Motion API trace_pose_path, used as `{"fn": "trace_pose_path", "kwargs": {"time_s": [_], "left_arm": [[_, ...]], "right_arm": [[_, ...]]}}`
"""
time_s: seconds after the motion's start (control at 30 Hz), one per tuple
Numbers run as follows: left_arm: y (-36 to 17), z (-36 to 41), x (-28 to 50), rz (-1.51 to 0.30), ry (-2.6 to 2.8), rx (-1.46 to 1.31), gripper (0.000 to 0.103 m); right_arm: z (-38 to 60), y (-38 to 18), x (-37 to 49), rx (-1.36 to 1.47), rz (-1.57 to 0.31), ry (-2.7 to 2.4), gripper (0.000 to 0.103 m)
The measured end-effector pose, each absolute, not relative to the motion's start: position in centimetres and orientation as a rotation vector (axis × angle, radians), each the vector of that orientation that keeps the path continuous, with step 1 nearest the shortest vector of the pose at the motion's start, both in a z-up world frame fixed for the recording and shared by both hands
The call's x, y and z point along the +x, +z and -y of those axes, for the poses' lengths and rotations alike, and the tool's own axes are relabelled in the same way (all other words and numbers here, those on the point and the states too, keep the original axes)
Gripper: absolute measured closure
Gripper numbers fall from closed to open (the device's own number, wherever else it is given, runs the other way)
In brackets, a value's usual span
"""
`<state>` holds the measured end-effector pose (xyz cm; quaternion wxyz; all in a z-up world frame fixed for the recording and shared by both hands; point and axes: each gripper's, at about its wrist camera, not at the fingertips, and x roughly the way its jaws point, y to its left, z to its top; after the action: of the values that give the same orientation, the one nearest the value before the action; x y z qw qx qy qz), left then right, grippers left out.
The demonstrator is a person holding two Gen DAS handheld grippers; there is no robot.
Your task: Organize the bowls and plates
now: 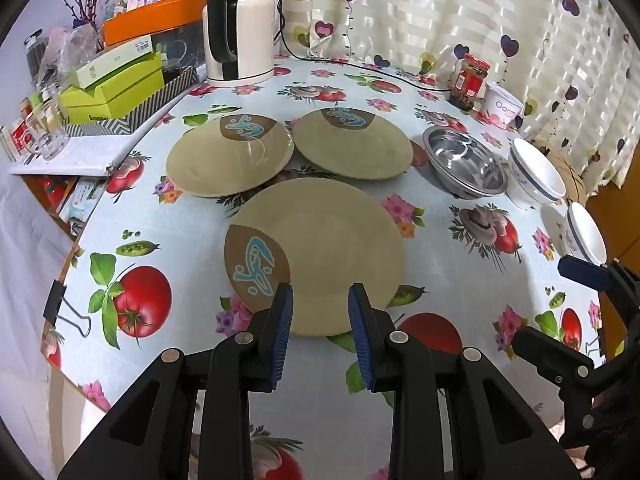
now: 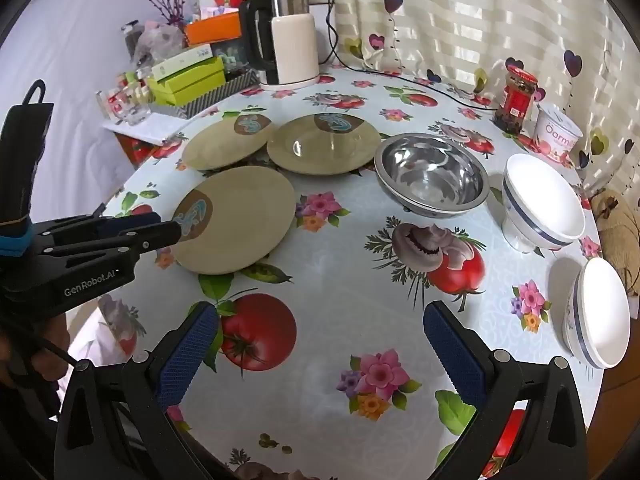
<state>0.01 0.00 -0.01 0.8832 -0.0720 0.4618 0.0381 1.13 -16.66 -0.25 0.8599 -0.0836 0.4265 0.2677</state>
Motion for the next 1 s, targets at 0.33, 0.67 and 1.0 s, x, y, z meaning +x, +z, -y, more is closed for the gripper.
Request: {"fn": "trace_pose_path", "kwargs": {"time_s": [0.33, 0.67, 1.0], "left_arm": [[0.17, 0.12, -0.30, -0.953, 0.084, -0.135, 0.073], [0.60, 0.03, -0.36, -0.942, 0.092, -0.130, 0.073], [0.66, -0.09, -0.46, -0.941, 0.087, -0.136, 0.073]], "right_arm": [[16.87, -0.96, 1.03, -0.172, -0.891, 0.565, 0.000], [16.80, -0.75, 0.85, -0.168, -0.886, 0.568, 0.000], [16.60, -0.44, 0.70, -0.171, -0.878, 0.569, 0.000]]}}
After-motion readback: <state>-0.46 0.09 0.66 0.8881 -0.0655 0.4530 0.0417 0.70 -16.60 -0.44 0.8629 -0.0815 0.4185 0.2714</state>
